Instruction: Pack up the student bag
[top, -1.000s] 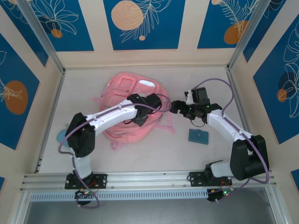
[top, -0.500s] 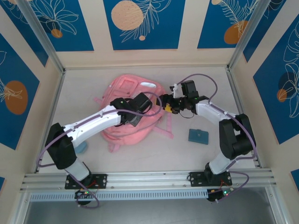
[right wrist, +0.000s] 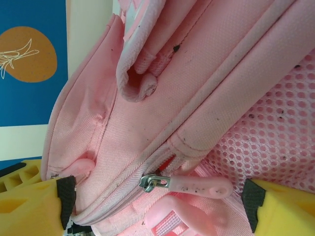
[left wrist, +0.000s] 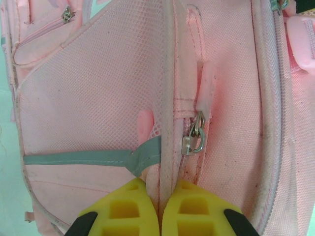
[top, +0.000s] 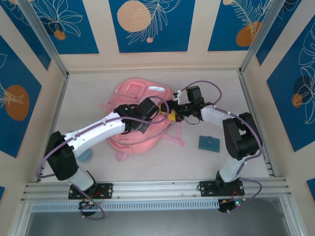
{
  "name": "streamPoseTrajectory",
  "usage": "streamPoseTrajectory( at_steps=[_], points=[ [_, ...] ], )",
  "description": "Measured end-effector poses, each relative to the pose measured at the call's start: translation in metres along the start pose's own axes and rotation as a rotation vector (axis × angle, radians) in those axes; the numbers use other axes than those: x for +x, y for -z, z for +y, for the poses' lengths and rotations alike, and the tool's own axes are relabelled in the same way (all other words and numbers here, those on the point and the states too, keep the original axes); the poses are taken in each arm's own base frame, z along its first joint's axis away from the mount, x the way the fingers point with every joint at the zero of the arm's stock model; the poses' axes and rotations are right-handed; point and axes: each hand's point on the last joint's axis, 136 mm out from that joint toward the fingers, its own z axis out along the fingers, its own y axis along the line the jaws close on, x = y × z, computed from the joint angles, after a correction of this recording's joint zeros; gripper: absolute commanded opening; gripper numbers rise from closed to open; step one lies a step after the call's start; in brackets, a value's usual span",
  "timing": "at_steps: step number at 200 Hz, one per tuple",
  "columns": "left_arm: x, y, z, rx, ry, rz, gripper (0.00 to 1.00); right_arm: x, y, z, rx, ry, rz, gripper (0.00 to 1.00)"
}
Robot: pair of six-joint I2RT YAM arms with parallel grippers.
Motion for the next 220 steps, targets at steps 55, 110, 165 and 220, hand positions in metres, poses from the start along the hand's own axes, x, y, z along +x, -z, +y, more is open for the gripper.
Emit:
streamPoseTrajectory(
  at_steps=[55, 110, 165, 220],
  points=[
    [0.001, -0.001, -0.002, 0.009, 0.019, 0.002, 0.00, -0.002, -0.011, 0.001, -0.086, -0.028, 0.041, 0.89],
    [0.003, 0.000, 0.001, -0.003, 0.047, 0.007, 0.00, -0.003, -0.004, 0.010, -0.172, -0.051, 0.050, 0.81],
    [0.003, 0.000, 0.001, -0.003, 0.063, 0.010, 0.00, 0.013, 0.012, 0.021, -0.177, -0.055, 0.064, 0.65],
    [0.003, 0.000, 0.001, -0.002, 0.063, 0.010, 0.00, 0.021, 0.013, 0.017, -0.158, -0.079, 0.088, 0.42]
  ],
)
